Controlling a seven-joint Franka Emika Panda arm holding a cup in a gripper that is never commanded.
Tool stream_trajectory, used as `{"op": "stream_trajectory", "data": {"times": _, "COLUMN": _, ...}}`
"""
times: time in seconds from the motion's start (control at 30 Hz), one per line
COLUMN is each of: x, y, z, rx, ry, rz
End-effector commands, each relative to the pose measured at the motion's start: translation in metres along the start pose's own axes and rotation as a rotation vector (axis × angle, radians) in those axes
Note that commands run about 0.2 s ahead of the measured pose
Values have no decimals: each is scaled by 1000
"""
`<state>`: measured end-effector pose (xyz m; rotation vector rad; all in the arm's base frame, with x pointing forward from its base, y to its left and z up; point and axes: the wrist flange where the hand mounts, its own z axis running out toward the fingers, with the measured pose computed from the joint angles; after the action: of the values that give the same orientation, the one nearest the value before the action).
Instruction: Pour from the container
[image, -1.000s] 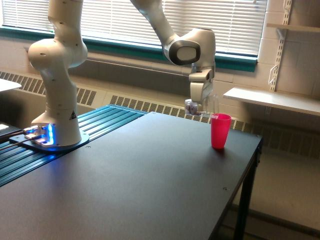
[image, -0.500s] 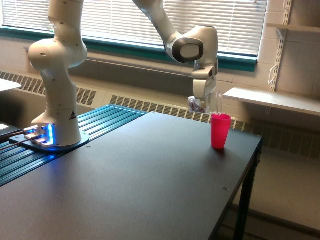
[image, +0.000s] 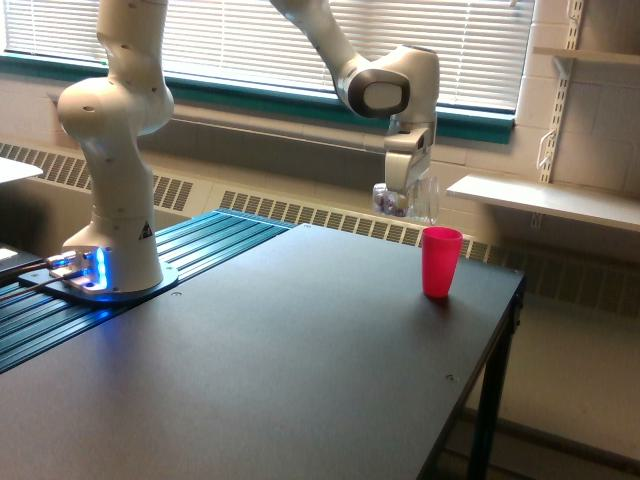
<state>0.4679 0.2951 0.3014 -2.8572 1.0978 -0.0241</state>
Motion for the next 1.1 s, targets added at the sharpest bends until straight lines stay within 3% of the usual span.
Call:
{"op": "stream_trajectory", "data": {"times": 0.03, "x": 23, "y": -6, "z": -11, "rx": -4, "ry": -1, "rz": 51}}
{"op": "stream_trajectory", "data": {"times": 0.67, "x": 19, "y": -4, "z": 8, "rx": -40, "ry": -50, "rz": 76}}
{"op": "stream_trajectory", "data": {"times": 1.1, "x": 22, "y": -6, "z": 3, "rx": -90, "ry": -80, "rz": 120}}
